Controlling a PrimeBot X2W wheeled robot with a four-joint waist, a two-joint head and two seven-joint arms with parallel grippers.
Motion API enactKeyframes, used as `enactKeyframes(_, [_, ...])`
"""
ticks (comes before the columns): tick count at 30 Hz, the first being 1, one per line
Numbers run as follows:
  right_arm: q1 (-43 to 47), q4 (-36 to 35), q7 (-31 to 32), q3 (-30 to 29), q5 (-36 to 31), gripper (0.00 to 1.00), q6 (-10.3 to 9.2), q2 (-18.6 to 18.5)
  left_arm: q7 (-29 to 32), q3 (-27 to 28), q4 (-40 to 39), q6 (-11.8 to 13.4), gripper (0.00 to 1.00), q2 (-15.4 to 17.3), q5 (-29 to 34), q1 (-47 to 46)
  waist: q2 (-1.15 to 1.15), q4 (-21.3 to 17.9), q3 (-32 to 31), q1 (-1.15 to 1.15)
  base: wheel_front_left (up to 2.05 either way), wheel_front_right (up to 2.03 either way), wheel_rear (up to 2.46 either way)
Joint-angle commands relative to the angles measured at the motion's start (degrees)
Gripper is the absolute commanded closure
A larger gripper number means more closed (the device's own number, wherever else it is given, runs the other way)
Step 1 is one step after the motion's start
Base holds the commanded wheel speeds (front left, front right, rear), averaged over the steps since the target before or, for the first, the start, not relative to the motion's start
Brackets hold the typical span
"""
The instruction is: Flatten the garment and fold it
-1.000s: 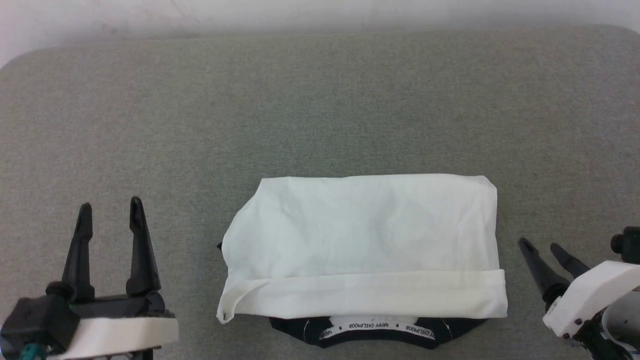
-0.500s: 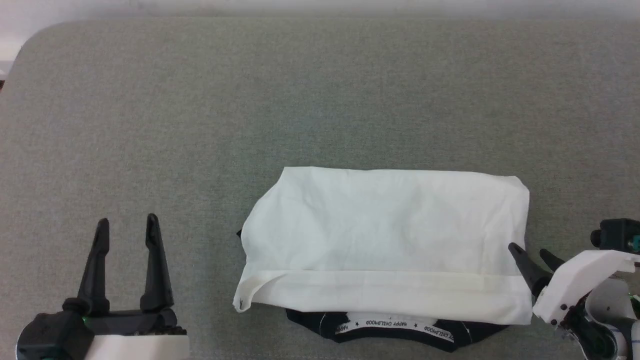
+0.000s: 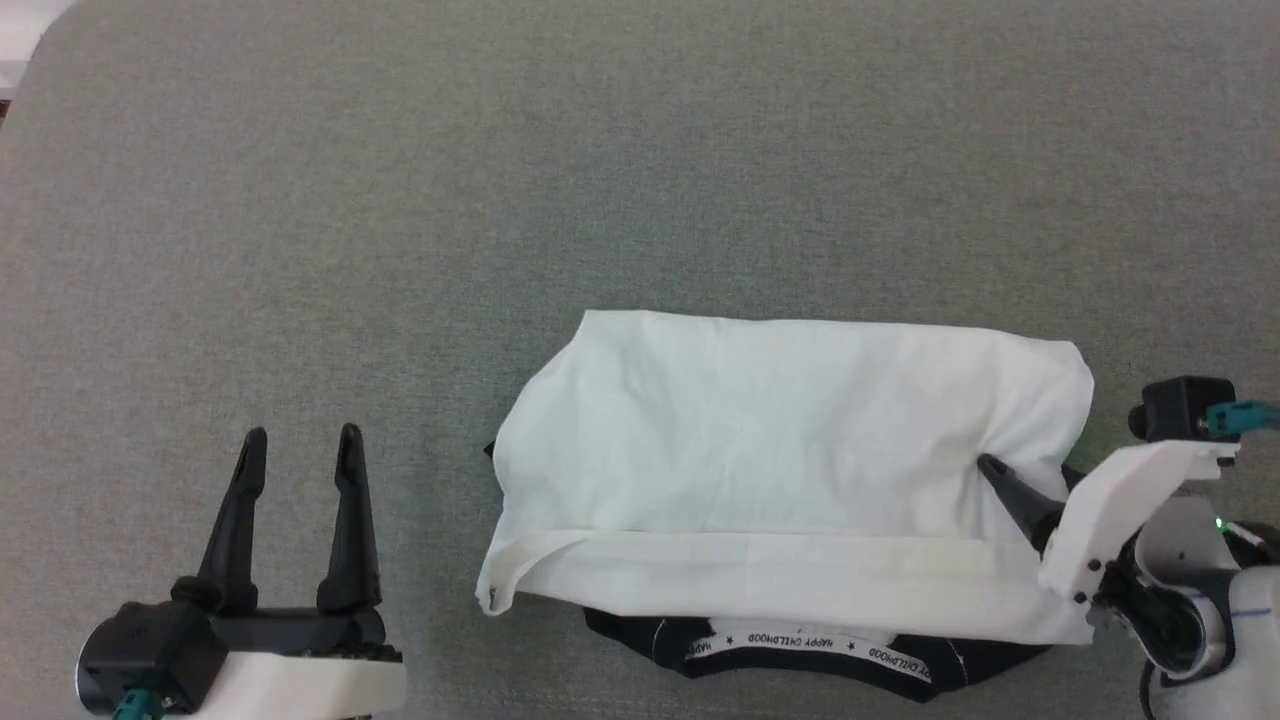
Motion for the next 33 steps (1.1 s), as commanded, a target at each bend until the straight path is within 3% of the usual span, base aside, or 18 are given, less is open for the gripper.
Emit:
enactKeyframes(1, [-0.14,4.37,0.98,1.11,-0.90,0.11,-0.08,1.25,-0.27,0.12,0.37,-0.48,0.00,-0.38,0.30,-1.14,0.00,0.13,0.46,0.01,0.00,0.00,0.00])
enactKeyframes(2, [-0.84,5.69,0.76,0.99,-1.23,0.39,-0.08,1.35,-0.27,0.18,0.61,-0.69,0.00,-0.43,0.34,-1.32,0.00,0.16,0.57,0.01,0.00,0.00,0.00])
enactKeyframes(4, [-2.36,8.15,-0.14,0.50,-1.45,0.84,-0.08,1.70,-0.27,0.27,1.08,-1.08,0.00,-0.48,0.44,-1.65,0.00,0.25,0.71,0.01,0.00,0.00,0.00])
enactKeyframes(5, [-3.00,9.13,-0.62,0.49,-1.60,1.00,-0.08,1.78,-0.27,0.26,1.37,-1.26,0.00,-0.41,0.56,-1.75,0.00,0.29,0.71,0.01,0.00,0.00,0.00])
enactKeyframes(13, [-5.13,10.48,-3.55,-2.27,-1.41,1.00,-0.08,0.27,-0.27,0.71,2.44,-1.66,0.00,-0.27,1.05,-1.47,0.00,-0.50,-1.16,0.01,0.00,0.00,0.00])
enactKeyframes(25, [-4.41,3.87,-1.26,-16.90,-4.75,1.00,-0.08,-3.53,-0.27,0.15,3.34,-1.48,0.00,-0.69,1.56,-0.12,0.00,-2.32,-3.63,0.01,0.00,0.00,0.00])
enactKeyframes(29, [-4.03,0.61,0.92,-18.02,-5.29,1.00,-0.08,-3.26,-0.27,0.08,3.73,-1.24,0.00,-0.88,1.55,0.42,0.00,-2.98,-4.61,0.01,0.00,0.00,0.00])
enactKeyframes(33, [-3.59,-3.19,3.35,-15.58,-4.72,1.00,-0.08,-2.14,-0.27,-0.28,4.30,-1.26,0.00,-1.29,1.35,0.65,0.00,-3.52,-5.70,0.01,0.00,0.00,0.00])
